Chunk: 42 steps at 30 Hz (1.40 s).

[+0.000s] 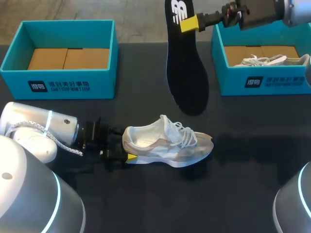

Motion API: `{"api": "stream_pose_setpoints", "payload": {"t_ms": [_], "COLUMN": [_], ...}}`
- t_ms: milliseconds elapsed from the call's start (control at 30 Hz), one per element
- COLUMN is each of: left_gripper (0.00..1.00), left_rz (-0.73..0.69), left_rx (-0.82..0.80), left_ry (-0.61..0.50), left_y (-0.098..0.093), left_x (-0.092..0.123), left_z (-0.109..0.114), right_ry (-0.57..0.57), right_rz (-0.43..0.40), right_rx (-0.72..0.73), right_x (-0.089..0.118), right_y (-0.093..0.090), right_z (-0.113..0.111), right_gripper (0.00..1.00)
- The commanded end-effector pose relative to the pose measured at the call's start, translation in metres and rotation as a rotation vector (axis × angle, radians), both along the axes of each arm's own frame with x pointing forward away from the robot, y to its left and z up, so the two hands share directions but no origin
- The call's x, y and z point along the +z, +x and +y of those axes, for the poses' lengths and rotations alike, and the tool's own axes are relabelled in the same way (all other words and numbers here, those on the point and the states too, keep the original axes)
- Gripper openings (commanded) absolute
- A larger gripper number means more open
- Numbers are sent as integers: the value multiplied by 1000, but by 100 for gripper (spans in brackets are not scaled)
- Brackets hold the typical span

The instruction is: Take the shoe out of the shoebox, open the shoe tongue, remove and reinsert the insole, then place the shoe into the shoebox

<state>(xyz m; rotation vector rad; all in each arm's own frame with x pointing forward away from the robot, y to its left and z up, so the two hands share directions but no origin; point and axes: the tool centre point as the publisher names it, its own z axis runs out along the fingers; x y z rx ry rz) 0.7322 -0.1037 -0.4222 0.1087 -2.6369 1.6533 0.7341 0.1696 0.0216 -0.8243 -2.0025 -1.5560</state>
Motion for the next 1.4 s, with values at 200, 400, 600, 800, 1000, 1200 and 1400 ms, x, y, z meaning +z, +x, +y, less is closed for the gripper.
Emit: {"api": "stream_pose_setpoints", "payload": {"t_ms": [200,400,600,800,1000,1200,1400], "left_gripper": [0,0,0,0,0,0,0], "left_rz": [1,1,1,1,1,1,1], "left_rx": [-1,-1,-1,-1,-1,-1,-1], "left_ry": [2,2,2,2,2,2,2], "left_y": [0,0,0,0,0,0,0], "left_x": [-2,-2,-2,-2,-2,-2,-2], "left_z": [0,0,0,0,0,0,0], "right_ry": [-4,1,16,21,36,32,31], "right_rz": [2,13,33,57,63,76,82], "right_rx": [-2,-8,-12,-20,-27,-29,-36], "right_x": [0,17,36,43,39,32,31], "right_y": [0,-10,-29,-51,-71,-84,-88], "right_z": [1,-9,-18,-22,-20,-18,-17], "right_gripper": [0,0,0,0,0,0,0]}}
